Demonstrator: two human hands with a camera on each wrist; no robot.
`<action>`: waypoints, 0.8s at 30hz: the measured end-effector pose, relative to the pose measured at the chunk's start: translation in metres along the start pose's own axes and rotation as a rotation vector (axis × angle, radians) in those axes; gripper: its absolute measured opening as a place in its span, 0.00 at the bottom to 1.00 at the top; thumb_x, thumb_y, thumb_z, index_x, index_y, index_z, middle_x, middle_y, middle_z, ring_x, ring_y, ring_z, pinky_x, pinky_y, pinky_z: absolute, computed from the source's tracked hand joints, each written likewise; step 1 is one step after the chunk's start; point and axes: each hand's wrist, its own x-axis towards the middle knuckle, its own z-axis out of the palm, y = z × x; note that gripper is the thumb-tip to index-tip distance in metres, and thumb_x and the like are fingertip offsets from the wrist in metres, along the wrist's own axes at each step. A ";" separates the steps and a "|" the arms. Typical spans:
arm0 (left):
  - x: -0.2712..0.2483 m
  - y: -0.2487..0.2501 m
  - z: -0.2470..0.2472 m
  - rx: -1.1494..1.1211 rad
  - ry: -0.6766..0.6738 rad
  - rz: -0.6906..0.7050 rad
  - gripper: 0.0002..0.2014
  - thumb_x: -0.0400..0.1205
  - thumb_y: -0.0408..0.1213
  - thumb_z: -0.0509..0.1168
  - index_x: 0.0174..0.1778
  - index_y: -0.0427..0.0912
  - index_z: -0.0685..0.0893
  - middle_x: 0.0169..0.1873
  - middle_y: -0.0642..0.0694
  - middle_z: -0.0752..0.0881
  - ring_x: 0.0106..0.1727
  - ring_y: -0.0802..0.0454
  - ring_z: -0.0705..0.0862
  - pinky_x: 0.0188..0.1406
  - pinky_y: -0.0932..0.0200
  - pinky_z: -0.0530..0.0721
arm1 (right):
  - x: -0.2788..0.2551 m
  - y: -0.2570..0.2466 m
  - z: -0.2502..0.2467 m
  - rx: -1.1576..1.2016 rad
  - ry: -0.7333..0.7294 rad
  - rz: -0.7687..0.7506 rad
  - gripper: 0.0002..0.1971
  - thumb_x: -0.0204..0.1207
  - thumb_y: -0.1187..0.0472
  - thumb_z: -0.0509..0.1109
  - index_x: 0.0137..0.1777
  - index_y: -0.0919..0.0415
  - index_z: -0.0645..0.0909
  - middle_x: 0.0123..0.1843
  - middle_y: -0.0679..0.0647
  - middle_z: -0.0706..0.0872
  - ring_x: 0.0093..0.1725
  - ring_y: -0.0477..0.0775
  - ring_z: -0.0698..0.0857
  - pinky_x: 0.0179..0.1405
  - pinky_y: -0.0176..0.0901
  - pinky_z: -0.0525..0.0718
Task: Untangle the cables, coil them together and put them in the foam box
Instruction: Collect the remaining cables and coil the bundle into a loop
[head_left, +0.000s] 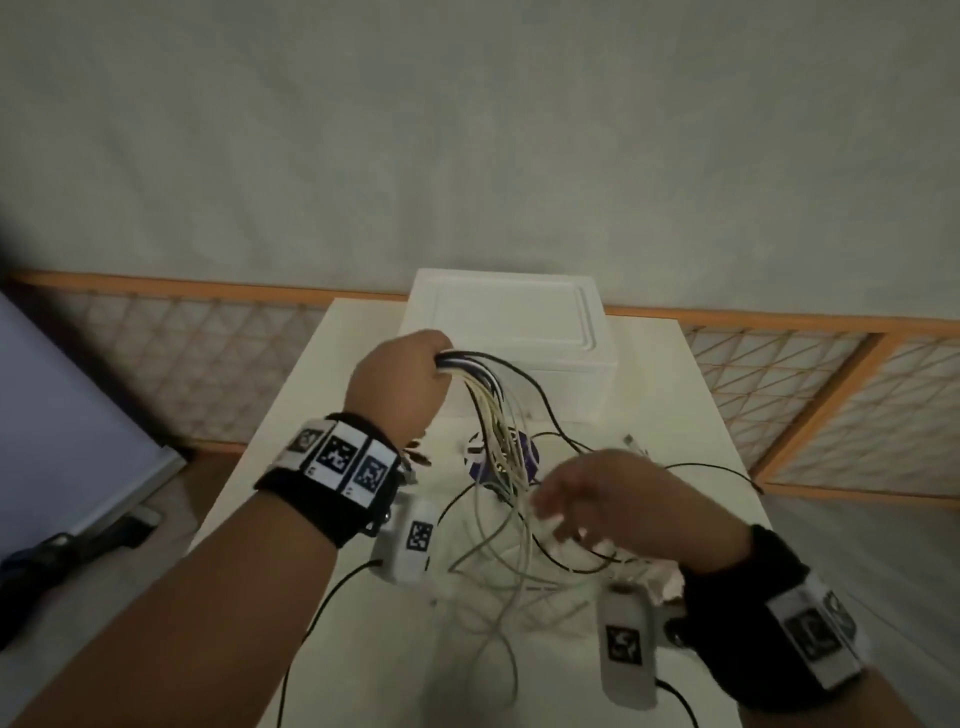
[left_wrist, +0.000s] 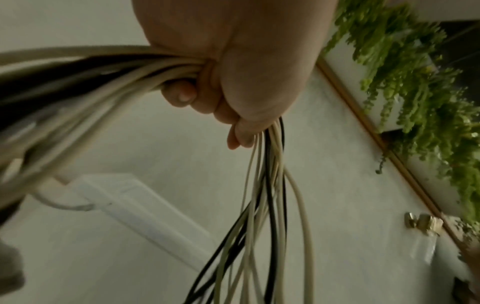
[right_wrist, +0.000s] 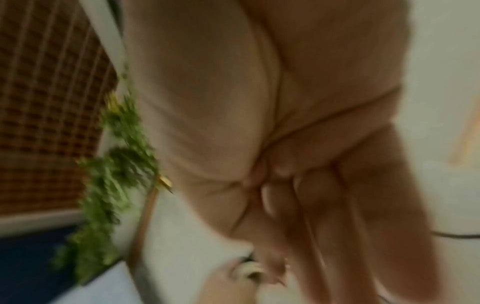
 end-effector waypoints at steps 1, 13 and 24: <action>-0.004 0.003 0.008 0.008 -0.031 0.012 0.07 0.78 0.31 0.62 0.50 0.42 0.82 0.39 0.43 0.87 0.43 0.40 0.84 0.39 0.53 0.77 | -0.002 -0.015 -0.010 0.041 0.231 -0.107 0.13 0.75 0.66 0.69 0.58 0.55 0.84 0.50 0.44 0.87 0.50 0.41 0.85 0.51 0.36 0.80; -0.029 0.001 0.030 -0.609 -0.417 0.088 0.27 0.74 0.24 0.71 0.59 0.48 0.63 0.29 0.49 0.81 0.28 0.56 0.77 0.31 0.62 0.78 | 0.050 -0.038 0.005 -0.245 0.375 -0.103 0.24 0.77 0.66 0.61 0.74 0.55 0.74 0.63 0.56 0.86 0.61 0.56 0.83 0.60 0.49 0.81; -0.053 -0.033 0.073 -0.749 -0.409 -0.164 0.09 0.83 0.45 0.66 0.39 0.47 0.81 0.26 0.53 0.86 0.33 0.55 0.85 0.37 0.58 0.83 | 0.021 -0.031 -0.031 0.124 0.643 -0.272 0.15 0.75 0.72 0.66 0.50 0.52 0.87 0.30 0.31 0.82 0.35 0.32 0.81 0.37 0.24 0.73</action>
